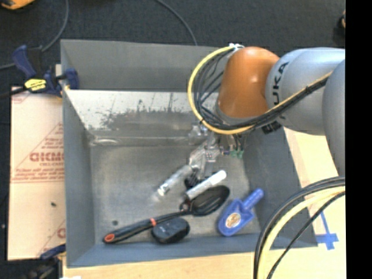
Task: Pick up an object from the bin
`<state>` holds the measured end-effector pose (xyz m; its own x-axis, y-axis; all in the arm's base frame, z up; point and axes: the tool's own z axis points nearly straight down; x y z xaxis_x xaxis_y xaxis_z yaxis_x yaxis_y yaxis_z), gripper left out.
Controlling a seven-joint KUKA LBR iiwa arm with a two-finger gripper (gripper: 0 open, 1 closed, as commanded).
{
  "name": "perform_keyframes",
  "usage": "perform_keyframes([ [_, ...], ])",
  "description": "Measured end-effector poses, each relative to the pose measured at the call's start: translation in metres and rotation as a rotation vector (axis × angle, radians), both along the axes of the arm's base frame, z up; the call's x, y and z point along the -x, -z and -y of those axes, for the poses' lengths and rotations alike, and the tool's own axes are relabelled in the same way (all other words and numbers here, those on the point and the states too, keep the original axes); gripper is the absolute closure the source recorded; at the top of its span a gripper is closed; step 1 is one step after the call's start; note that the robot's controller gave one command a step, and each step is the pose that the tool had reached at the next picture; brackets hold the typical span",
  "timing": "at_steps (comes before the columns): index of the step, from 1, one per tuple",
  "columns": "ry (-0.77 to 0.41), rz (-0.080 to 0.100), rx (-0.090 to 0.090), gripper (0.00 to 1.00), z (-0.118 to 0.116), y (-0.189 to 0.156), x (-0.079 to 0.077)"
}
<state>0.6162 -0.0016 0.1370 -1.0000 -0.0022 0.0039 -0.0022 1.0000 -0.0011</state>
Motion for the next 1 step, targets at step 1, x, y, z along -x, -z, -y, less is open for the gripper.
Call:
perform_keyframes([
  [1, 0.0, 0.008, 0.0, 0.0, 0.0, -0.0051, -0.0017],
])
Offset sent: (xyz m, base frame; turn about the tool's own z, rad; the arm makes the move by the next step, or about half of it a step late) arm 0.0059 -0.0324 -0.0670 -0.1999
